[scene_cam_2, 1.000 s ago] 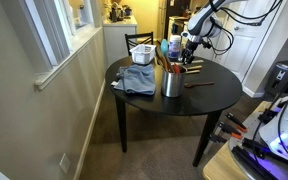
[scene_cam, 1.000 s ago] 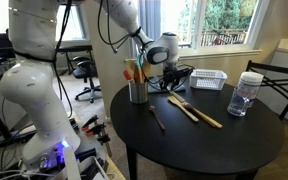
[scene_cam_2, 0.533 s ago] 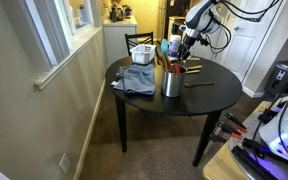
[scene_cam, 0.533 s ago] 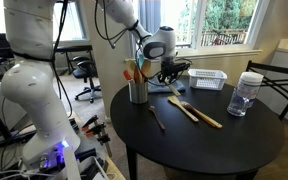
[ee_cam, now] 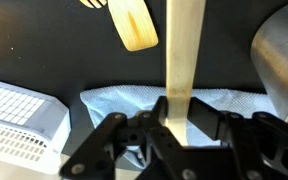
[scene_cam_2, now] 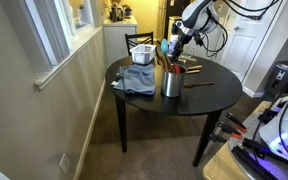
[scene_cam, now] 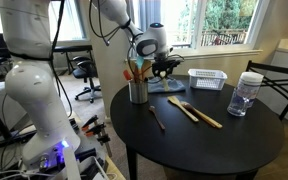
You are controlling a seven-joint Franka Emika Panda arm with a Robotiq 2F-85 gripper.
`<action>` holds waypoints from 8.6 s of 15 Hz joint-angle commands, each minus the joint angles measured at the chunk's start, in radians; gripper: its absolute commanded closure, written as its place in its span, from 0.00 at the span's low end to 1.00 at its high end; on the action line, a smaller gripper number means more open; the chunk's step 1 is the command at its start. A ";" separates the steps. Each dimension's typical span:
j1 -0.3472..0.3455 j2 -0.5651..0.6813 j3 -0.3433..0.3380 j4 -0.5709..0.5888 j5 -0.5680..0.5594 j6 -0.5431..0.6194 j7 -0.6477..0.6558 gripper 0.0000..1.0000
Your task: Pick up the wooden spoon on the far left of the table on put it in the silver utensil holder
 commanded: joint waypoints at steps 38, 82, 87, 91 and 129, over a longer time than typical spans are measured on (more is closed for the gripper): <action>0.540 -0.383 -0.185 -0.234 0.857 0.474 -0.564 0.89; 0.731 -0.486 -0.270 -0.423 0.678 0.723 -0.228 0.90; 0.566 -0.494 -0.156 -0.381 0.601 0.702 0.008 0.90; 0.514 -0.508 -0.127 -0.356 0.534 0.702 0.107 0.90; 0.567 -0.490 -0.277 -0.540 -0.291 0.699 0.807 0.90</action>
